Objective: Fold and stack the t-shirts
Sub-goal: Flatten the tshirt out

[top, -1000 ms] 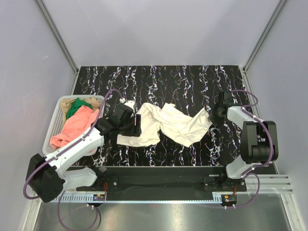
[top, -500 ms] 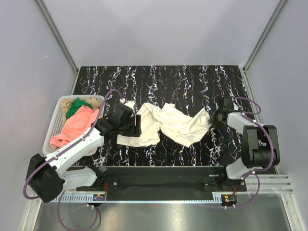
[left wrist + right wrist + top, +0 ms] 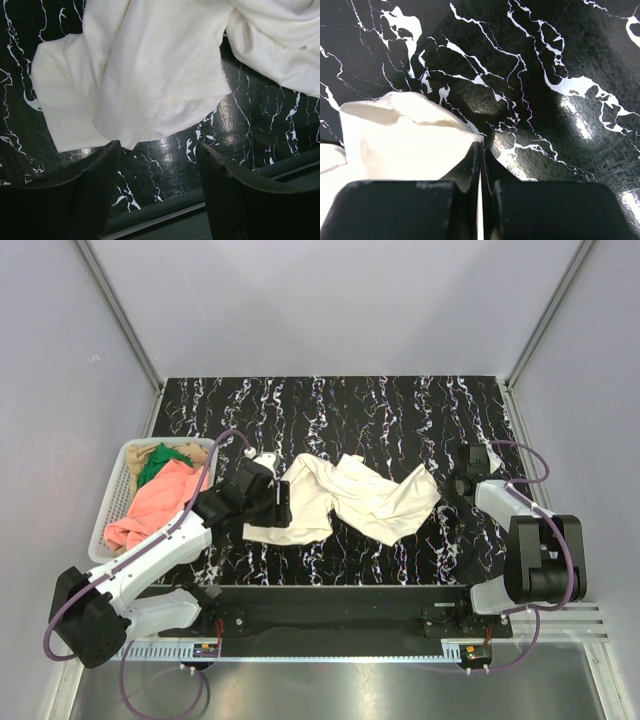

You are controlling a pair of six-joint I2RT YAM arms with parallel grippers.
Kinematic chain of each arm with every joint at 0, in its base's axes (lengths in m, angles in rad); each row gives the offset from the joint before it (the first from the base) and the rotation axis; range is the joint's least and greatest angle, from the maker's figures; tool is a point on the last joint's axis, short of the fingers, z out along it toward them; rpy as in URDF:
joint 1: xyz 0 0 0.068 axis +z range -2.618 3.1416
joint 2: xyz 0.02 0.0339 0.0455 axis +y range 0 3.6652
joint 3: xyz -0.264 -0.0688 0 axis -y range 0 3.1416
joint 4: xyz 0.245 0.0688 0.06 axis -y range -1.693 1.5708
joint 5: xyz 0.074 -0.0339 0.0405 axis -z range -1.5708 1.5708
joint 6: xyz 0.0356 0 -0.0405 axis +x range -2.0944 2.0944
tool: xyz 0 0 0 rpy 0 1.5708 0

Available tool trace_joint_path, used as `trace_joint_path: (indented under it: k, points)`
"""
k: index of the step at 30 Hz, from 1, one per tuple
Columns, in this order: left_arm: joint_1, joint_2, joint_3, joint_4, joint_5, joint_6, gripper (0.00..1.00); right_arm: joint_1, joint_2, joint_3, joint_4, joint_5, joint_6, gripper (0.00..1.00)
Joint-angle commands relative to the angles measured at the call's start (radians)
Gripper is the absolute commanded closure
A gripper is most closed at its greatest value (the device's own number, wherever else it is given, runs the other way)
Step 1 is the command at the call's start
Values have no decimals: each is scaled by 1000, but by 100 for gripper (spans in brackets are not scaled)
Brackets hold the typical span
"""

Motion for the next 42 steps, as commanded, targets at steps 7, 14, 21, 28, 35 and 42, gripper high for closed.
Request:
trace_joint_path:
  k: [7, 14, 21, 28, 35, 42]
  points:
    - [-2, -7, -61, -24, -29, -78, 34, -2, -144, 45, -60, 41, 1, 100]
    - [-1, 46, -70, -38, -71, -90, 34, -2, -252, 18, -85, -41, 53, 100]
    - [-2, 80, -102, 20, -105, -136, 39, -4, -347, -93, -114, -67, 148, 100]
    - [-2, 91, -168, 120, -84, -305, 43, -2, -350, -148, -59, -155, 176, 100]
    - [-2, 109, -223, 238, -107, -394, 44, -4, -344, -185, -57, -138, 179, 100]
    - [-2, 137, -240, 252, -124, -423, 47, -2, -348, -186, -63, -121, 182, 100]
